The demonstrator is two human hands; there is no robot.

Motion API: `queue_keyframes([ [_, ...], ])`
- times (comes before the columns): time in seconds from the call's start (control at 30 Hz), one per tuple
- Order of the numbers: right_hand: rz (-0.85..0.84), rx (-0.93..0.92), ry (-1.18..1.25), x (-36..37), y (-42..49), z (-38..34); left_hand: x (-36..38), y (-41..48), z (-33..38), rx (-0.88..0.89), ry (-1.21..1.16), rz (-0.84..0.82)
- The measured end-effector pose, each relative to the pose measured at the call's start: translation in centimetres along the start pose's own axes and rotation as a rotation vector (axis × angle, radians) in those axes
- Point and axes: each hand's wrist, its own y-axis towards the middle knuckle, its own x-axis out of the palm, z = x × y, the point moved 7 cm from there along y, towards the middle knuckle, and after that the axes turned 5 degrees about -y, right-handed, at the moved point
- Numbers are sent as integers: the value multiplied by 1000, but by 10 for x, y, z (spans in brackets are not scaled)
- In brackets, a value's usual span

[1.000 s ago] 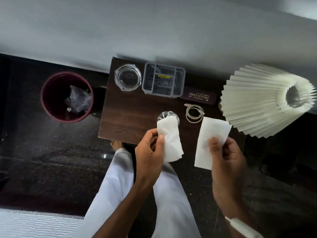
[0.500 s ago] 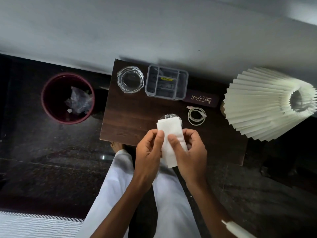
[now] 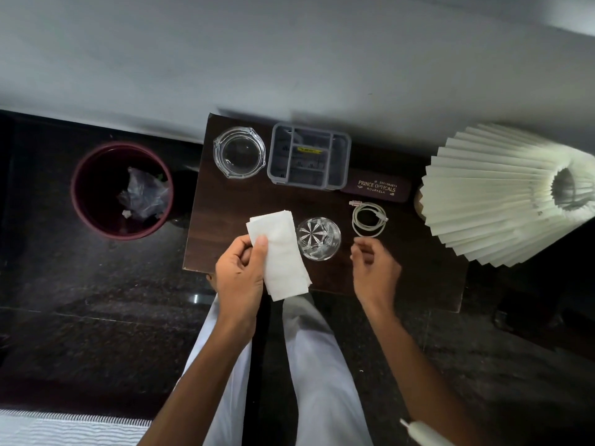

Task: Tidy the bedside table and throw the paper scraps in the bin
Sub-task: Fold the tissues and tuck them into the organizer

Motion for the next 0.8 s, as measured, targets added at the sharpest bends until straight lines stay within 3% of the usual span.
queue_keyframes([
  [0.17, -71, -158, -149, 34, 19, -5, 9, 6, 2, 44, 29, -26],
  [0.43, -21, -213, -234, 46, 23, -12, 16, 10, 3, 57, 34, -35],
  [0.57, -24, -190, -206, 40, 25, -12, 14, 10, 3, 58, 50, -45],
  [0.8, 138, -197, 55, -14, 3, -31, 11, 7, 2, 69, 33, -52],
])
